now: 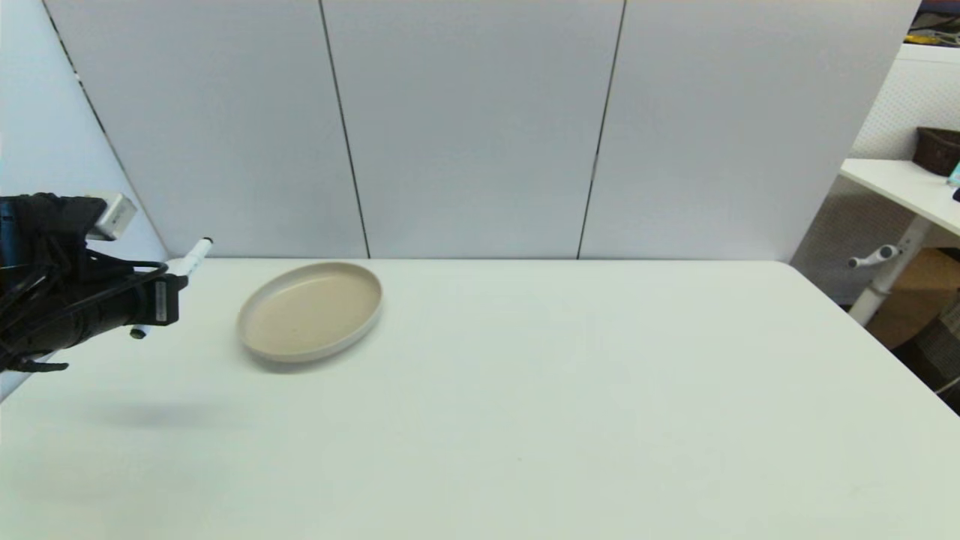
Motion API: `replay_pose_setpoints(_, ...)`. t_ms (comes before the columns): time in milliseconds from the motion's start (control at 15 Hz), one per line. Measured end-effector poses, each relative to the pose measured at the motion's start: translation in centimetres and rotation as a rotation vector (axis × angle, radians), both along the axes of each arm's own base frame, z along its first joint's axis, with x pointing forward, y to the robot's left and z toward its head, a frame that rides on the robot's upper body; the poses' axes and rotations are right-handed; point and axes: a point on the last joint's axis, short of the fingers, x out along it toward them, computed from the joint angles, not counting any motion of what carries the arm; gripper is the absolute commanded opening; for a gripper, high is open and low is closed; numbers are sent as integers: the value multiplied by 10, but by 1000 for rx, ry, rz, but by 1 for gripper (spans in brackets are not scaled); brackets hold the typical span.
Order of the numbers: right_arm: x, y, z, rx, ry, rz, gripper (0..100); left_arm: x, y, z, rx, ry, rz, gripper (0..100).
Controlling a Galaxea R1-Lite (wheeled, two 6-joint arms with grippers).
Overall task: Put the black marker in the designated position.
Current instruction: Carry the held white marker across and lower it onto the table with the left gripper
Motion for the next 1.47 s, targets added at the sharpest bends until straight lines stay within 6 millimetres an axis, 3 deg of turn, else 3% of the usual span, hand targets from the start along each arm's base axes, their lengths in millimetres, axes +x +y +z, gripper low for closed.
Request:
replay_pose_setpoints(467,0,0,0,0,0,0,100,58,23,-40,-10,77,35,0)
replay_pose_setpoints(800,0,0,0,0,0,0,100,78,27,-69,-18,132,34,0)
replay_pose_setpoints(1000,0,0,0,0,0,0,100,82,28,-76,-19,133,34,0)
replay_pose_setpoints(1067,0,0,0,0,0,0,100,83,29,-77,-20,136,35,100)
replay_pose_setpoints(1467,0,0,0,0,0,0,100,85,29,-80,-23,144,25,100)
